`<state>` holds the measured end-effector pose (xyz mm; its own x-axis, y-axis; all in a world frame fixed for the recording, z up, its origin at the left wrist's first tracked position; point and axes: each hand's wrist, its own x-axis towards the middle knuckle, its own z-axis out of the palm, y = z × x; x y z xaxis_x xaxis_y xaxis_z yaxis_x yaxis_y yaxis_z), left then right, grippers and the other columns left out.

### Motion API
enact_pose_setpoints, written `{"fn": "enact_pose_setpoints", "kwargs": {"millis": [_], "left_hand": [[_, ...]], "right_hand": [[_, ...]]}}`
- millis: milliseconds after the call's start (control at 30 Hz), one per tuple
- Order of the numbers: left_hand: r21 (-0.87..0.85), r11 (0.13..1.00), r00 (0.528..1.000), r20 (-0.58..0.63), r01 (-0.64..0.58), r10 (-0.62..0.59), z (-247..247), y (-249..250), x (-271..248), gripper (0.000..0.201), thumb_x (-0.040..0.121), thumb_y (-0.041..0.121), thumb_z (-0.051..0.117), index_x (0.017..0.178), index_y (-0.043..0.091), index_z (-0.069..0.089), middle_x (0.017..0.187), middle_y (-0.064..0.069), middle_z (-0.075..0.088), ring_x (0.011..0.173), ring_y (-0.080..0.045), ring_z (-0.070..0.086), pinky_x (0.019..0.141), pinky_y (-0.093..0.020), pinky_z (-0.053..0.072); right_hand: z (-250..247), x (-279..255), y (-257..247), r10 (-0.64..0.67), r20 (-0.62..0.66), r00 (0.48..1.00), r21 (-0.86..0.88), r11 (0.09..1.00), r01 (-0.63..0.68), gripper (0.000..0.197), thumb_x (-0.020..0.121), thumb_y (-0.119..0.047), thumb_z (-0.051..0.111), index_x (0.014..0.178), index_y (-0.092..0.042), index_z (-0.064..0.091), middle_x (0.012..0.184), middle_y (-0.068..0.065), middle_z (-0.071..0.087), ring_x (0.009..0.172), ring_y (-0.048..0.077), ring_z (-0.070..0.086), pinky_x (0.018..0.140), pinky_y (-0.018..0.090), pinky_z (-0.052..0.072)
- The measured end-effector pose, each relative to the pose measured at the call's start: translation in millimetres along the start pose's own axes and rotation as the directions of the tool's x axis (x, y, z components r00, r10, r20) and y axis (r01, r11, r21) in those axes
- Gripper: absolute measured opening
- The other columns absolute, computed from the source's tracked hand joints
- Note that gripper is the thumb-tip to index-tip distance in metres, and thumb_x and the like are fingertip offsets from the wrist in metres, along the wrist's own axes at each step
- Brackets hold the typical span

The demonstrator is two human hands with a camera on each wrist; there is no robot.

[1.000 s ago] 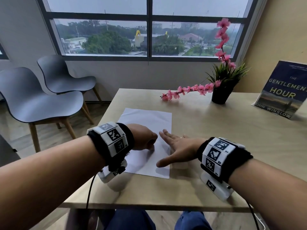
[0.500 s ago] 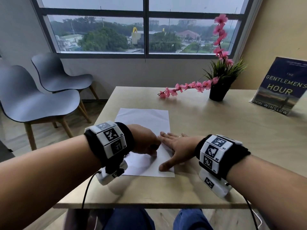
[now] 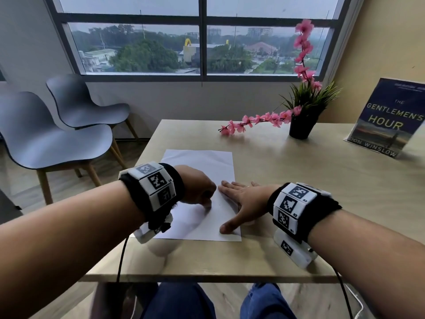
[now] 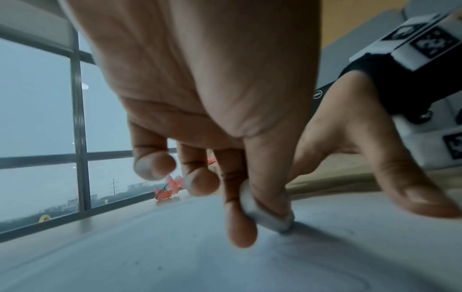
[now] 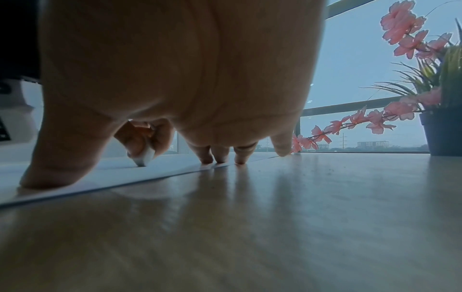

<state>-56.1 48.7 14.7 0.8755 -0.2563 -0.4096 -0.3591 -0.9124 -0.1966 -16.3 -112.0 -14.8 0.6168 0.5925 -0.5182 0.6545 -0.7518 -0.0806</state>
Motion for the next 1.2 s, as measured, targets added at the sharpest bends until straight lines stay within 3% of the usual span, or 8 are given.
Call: {"fn": "enact_pose_setpoints", "kwargs": {"millis": [200, 367, 567, 733, 900, 1067, 1200], "left_hand": [[0.023, 0.995, 0.995, 0.044, -0.095, 0.094, 9, 10, -12, 0.027, 0.096, 0.045, 0.045, 0.108, 0.023, 0.055, 0.103, 0.002, 0.062, 0.083, -0.017, 0.048, 0.071, -0.03, 0.036], [-0.041, 0.999, 0.999, 0.032, 0.027, -0.026, 4, -11, -4, 0.028, 0.094, 0.047, 0.048, 0.105, 0.023, 0.057, 0.105, 0.003, 0.066, 0.094, -0.02, 0.057, 0.081, -0.032, 0.044], [-0.02, 0.998, 0.997, 0.052, -0.056, 0.057, 11, -2, -7, 0.027, 0.095, 0.046, 0.046, 0.107, 0.024, 0.056, 0.104, 0.003, 0.064, 0.086, -0.016, 0.05, 0.074, -0.03, 0.04], [-0.031, 0.997, 0.997, 0.042, 0.065, -0.063, 4, -18, -2, 0.031, 0.095, 0.045, 0.047, 0.111, 0.02, 0.056, 0.108, 0.002, 0.065, 0.098, -0.021, 0.057, 0.074, -0.028, 0.038], [0.0, 0.999, 0.998, 0.045, -0.041, 0.041, 12, -7, -6, 0.025, 0.096, 0.044, 0.046, 0.106, 0.023, 0.055, 0.104, 0.002, 0.062, 0.085, -0.017, 0.049, 0.072, -0.03, 0.036], [-0.039, 0.998, 0.999, 0.028, 0.043, -0.041, 9, -22, -3, 0.024, 0.095, 0.045, 0.047, 0.102, 0.024, 0.056, 0.104, 0.003, 0.066, 0.089, -0.018, 0.054, 0.079, -0.031, 0.044], [-0.001, 1.0, 1.0, 0.029, -0.01, 0.01, 15, -13, -7, 0.024, 0.096, 0.043, 0.046, 0.105, 0.022, 0.055, 0.104, 0.001, 0.062, 0.084, -0.018, 0.048, 0.072, -0.03, 0.038]], "right_hand": [[0, -1, 0, 0.005, 0.006, 1.0, 0.011, 1.0, -0.005, 0.116, 0.075, -0.074, 0.058, 0.154, -0.027, -0.012, 0.16, -0.012, -0.017, 0.148, 0.007, -0.011, 0.119, 0.048, -0.007], [0, -2, -1, 0.007, -0.001, 1.0, 0.021, 1.0, -0.007, 0.115, 0.075, -0.073, 0.059, 0.154, -0.027, -0.01, 0.16, -0.013, -0.017, 0.148, 0.006, -0.011, 0.12, 0.048, -0.006], [0, 0, 0, 0.006, 0.002, 1.0, 0.029, 1.0, -0.006, 0.116, 0.074, -0.073, 0.06, 0.154, -0.027, -0.011, 0.16, -0.013, -0.017, 0.148, 0.006, -0.011, 0.119, 0.049, -0.006], [1, 1, 1, 0.008, 0.001, 1.0, 0.031, 0.999, -0.008, 0.117, 0.073, -0.074, 0.06, 0.154, -0.028, -0.011, 0.16, -0.014, -0.017, 0.148, 0.005, -0.012, 0.119, 0.049, -0.006], [1, 2, 2, 0.004, 0.004, 1.0, 0.024, 1.0, -0.004, 0.117, 0.073, -0.074, 0.06, 0.154, -0.028, -0.011, 0.16, -0.013, -0.017, 0.148, 0.006, -0.012, 0.119, 0.049, -0.006], [0, 2, 2, 0.006, 0.007, 1.0, 0.029, 1.0, -0.006, 0.117, 0.072, -0.074, 0.06, 0.154, -0.029, -0.011, 0.16, -0.014, -0.017, 0.148, 0.006, -0.012, 0.119, 0.049, -0.006], [1, 2, 2, 0.006, 0.002, 1.0, 0.032, 0.999, -0.006, 0.119, 0.072, -0.074, 0.061, 0.154, -0.028, -0.011, 0.16, -0.014, -0.017, 0.148, 0.006, -0.011, 0.119, 0.049, -0.006]]}}
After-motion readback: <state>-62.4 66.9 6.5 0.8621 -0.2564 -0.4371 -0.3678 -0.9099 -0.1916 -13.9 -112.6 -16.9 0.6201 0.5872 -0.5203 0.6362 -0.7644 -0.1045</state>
